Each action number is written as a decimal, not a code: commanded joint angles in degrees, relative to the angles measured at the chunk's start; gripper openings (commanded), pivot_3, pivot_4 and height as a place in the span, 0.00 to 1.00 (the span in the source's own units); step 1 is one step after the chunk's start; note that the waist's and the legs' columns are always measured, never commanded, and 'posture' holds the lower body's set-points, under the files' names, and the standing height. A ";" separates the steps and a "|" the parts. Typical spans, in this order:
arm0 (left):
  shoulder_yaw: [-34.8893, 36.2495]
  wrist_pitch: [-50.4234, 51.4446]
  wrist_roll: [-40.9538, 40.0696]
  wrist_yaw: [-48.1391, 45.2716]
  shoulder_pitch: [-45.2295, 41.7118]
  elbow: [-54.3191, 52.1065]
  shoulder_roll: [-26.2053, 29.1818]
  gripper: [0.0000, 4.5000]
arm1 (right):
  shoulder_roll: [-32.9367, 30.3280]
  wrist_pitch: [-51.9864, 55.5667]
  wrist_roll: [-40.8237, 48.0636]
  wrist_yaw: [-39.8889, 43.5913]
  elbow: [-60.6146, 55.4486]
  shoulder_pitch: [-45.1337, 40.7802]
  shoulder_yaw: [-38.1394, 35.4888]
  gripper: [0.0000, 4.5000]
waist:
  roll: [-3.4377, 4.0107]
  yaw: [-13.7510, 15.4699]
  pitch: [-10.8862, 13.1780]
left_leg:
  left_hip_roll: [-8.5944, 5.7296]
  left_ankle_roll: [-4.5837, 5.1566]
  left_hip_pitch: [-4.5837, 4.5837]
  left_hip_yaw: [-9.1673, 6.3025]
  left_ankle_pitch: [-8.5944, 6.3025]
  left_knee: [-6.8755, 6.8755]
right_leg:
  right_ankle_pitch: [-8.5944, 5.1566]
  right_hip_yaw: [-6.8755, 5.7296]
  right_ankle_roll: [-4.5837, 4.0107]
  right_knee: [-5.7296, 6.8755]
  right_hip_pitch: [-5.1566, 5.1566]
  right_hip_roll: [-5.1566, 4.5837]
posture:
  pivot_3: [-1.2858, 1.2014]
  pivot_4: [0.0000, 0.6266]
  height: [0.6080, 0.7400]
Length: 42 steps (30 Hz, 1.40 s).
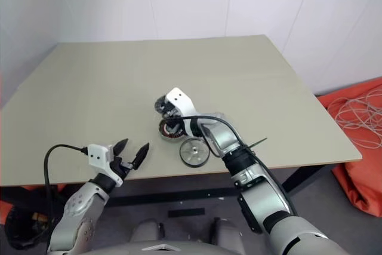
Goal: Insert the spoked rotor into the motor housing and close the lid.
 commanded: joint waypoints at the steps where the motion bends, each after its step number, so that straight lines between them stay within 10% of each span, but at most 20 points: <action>1: 0.18 -0.93 0.18 -0.08 -0.06 -1.62 0.02 1.00 | -0.11 -0.41 -0.20 0.14 -1.20 -0.51 0.16 0.00 | 0.00 0.00 0.00 | 0.00 0.00 0.00 0.00 0.00 0.00 | 0.00 0.00 0.00 0.00 0.00 0.00 | 0.52 0.00 1.00; 16: -0.16 -0.57 0.29 0.05 -0.48 -1.95 0.09 1.00 | -2.17 -0.12 -2.34 -0.31 1.15 3.36 2.09 0.00 | 0.01 0.07 -0.01 | -0.01 0.00 0.14 0.00 0.00 0.00 | -0.01 0.00 0.01 -0.01 0.26 0.00 | 0.52 0.00 1.00; 37: -0.18 0.03 -0.12 -0.18 -0.62 -2.22 0.41 1.00 | -16.64 12.85 13.57 6.50 -28.25 7.10 -12.62 0.00 | -0.04 0.41 0.03 | -0.03 0.08 -0.02 0.00 -0.05 -0.08 | -0.16 -0.01 0.04 -0.04 0.13 -0.05 | 0.52 0.00 1.00; 42: -0.22 0.31 -0.46 -0.52 -0.46 -2.20 0.52 1.00 | -25.56 17.28 15.86 7.97 -28.63 12.18 -16.34 0.29 | 0.00 0.69 0.06 | -0.08 0.16 -0.01 0.04 -0.10 -0.04 | -0.19 0.00 0.08 -0.05 0.20 -0.08 | 0.52 0.00 1.00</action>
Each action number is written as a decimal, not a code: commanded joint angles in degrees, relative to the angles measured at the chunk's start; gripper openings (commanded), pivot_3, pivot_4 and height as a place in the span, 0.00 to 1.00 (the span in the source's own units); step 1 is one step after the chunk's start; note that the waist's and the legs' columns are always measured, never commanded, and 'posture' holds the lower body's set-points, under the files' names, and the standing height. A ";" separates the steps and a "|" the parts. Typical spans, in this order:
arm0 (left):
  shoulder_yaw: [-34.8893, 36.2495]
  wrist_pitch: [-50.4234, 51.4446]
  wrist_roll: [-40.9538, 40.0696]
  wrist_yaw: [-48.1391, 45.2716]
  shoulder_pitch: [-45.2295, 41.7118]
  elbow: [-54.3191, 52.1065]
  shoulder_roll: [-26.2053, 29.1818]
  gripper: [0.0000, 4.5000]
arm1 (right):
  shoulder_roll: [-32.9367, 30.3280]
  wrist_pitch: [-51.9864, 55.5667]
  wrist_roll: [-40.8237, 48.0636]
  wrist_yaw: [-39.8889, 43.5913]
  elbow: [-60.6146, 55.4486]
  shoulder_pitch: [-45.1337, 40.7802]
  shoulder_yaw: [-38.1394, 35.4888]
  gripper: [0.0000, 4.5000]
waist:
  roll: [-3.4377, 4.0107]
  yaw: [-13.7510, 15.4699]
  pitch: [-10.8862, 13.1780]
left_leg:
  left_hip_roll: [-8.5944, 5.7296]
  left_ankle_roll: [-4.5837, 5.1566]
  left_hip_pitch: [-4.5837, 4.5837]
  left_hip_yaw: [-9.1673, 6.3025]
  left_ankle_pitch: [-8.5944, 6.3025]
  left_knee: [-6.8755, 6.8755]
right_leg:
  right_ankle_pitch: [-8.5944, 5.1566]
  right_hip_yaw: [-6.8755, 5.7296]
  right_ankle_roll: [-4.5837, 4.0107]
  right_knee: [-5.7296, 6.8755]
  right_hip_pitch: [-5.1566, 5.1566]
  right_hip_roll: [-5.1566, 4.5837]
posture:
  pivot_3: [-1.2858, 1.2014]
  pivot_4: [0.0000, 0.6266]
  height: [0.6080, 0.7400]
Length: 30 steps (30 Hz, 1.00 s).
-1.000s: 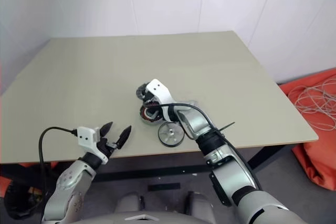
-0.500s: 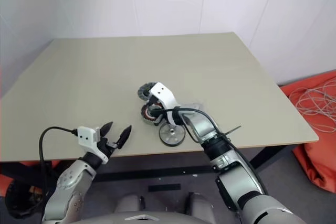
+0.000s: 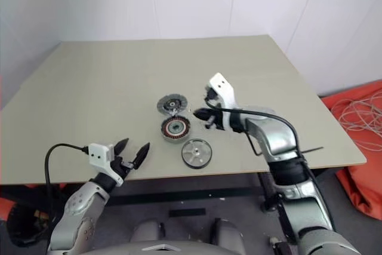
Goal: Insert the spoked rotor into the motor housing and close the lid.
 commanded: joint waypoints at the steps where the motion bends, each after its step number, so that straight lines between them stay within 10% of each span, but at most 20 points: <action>1: 0.02 -0.16 -0.44 -0.75 -0.18 -2.00 0.31 1.00 | -4.38 1.75 2.33 1.04 -1.32 0.99 -4.23 0.36 | 0.05 -0.03 0.03 | 0.00 0.00 -0.02 0.02 0.00 0.00 | 0.00 0.00 0.01 0.01 0.02 0.00 | 0.52 0.00 1.00; 9: 0.08 0.34 -0.80 -2.30 -0.79 -0.99 0.89 1.00 | -10.49 8.16 7.88 4.28 1.31 4.00 -8.21 0.98 | 0.09 -0.43 0.04 | 0.04 -0.02 0.05 0.03 0.02 0.07 | -0.01 -0.04 0.03 0.01 0.07 0.02 | 0.52 0.00 1.00; 30: -0.73 3.60 -4.29 -9.60 1.27 -4.02 4.02 1.00 | 1.64 39.96 25.78 -3.83 6.84 3.80 -22.37 0.99 | 0.14 -0.25 0.01 | 0.04 0.04 0.12 0.00 -0.01 0.12 | -0.02 -0.11 0.04 -0.07 0.24 0.01 | 0.52 0.00 1.00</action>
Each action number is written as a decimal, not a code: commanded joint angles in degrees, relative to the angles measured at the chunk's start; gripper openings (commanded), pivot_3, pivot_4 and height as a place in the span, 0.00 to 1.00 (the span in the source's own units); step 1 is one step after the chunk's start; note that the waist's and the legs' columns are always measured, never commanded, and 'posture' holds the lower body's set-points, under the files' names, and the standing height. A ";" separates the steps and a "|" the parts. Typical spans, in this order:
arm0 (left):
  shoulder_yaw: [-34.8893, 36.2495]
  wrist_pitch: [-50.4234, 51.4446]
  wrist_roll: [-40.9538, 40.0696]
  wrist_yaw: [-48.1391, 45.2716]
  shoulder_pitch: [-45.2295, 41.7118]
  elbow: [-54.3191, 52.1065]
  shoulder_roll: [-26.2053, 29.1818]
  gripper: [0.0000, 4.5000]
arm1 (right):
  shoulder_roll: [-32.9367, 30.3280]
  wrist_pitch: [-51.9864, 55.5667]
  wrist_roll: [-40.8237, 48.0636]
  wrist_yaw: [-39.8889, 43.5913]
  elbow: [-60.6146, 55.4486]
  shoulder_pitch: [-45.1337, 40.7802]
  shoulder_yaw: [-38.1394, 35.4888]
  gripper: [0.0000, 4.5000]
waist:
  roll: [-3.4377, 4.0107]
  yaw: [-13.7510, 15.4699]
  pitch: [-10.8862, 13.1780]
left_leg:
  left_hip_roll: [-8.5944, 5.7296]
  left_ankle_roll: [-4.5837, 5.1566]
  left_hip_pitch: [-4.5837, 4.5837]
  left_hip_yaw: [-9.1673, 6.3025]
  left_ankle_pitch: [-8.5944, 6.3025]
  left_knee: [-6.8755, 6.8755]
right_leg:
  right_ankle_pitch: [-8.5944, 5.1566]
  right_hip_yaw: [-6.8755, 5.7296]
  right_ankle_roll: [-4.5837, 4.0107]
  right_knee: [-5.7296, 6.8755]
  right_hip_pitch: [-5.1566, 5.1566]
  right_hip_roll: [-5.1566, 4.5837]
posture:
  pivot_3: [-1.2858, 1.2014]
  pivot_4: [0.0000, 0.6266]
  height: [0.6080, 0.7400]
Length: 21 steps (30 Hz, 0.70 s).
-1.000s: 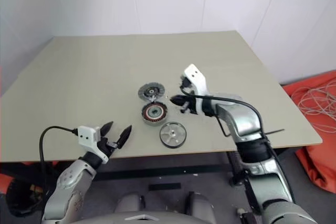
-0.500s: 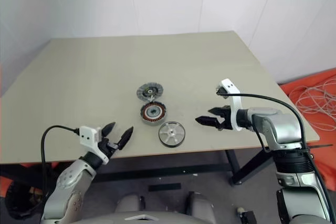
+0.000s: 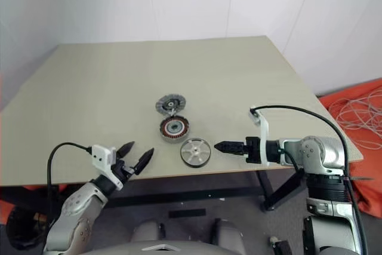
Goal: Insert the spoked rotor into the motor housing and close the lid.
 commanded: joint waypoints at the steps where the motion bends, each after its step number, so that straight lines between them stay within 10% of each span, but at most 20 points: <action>1: -0.16 0.99 -1.86 -2.13 0.10 -3.14 1.43 1.00 | 2.34 1.81 1.87 -2.36 0.99 -2.29 -3.48 0.99 | 0.02 0.09 -0.01 | -0.01 0.00 0.00 0.00 0.00 0.00 | 0.00 0.00 0.00 0.00 -0.01 0.00 | 0.52 0.00 1.00; 21: 0.20 2.02 -2.44 -2.65 -0.41 -3.90 2.22 1.00 | 6.00 1.62 2.66 -5.98 1.01 -1.74 -1.92 0.99 | 0.06 0.28 -0.01 | -0.01 -0.01 0.00 -0.01 0.00 -0.06 | 0.00 -0.01 0.00 -0.01 0.00 -0.01 | 0.52 0.00 1.00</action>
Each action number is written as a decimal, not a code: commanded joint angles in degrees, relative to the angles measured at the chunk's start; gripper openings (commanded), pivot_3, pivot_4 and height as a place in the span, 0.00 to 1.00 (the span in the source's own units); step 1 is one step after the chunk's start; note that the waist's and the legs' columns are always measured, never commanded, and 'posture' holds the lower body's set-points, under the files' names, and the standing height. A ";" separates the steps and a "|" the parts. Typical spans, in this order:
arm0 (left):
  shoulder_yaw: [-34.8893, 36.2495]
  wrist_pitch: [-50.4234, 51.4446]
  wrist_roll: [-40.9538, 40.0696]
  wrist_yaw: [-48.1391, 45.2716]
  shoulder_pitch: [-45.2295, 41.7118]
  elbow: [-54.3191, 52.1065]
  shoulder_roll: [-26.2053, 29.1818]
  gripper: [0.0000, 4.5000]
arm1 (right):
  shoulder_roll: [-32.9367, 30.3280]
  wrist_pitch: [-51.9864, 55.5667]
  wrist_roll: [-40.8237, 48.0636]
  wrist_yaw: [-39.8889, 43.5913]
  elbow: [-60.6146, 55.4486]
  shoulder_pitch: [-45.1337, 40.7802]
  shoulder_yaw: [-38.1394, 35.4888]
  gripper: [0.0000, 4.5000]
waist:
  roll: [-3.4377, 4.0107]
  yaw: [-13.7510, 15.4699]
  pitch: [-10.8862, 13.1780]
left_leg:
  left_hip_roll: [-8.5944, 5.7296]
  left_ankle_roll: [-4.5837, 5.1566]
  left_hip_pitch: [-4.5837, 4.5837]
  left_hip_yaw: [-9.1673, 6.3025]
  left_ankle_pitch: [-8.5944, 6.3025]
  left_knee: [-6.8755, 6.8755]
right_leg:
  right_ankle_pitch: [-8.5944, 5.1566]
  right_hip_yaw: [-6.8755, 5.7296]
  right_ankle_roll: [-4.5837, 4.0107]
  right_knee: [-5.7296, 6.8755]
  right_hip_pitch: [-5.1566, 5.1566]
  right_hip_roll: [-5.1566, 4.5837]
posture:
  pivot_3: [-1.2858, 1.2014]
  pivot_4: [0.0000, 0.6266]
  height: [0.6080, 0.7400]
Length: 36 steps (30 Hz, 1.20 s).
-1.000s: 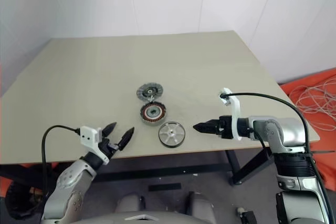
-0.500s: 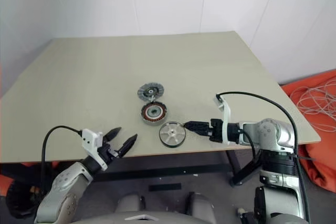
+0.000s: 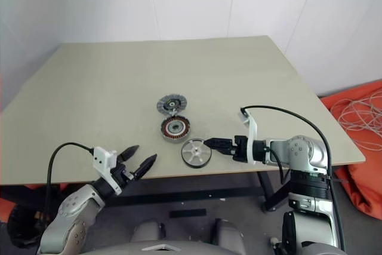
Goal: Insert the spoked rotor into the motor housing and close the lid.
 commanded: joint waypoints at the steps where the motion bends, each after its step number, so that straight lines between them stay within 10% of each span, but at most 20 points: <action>1: 0.62 0.07 -0.82 0.47 -0.78 -2.86 0.17 1.00 | -0.10 -0.10 1.88 0.45 -0.58 -0.35 0.21 0.99 | 0.00 0.02 0.00 | 0.00 0.00 0.00 0.00 0.00 0.00 | 0.00 0.00 0.00 0.00 0.00 0.00 | 0.52 0.00 1.00; 28: 0.43 0.76 -0.78 1.94 -2.29 -2.41 -0.39 1.00 | 0.05 0.80 3.04 0.46 0.11 -0.33 2.35 0.99 | 0.00 0.07 0.00 | 0.00 -0.01 -0.01 0.00 0.00 -0.02 | 0.00 0.00 0.00 -0.01 0.00 0.00 | 0.52 0.00 1.00; 36: 0.58 0.08 -0.52 2.05 -2.31 -1.82 -0.76 1.00 | 0.53 0.35 3.10 0.26 0.74 -0.67 2.86 0.39 | 0.00 0.07 0.00 | 0.00 -0.01 -0.01 0.00 0.00 -0.02 | 0.00 0.00 0.00 -0.02 0.00 0.00 | 0.52 0.00 1.00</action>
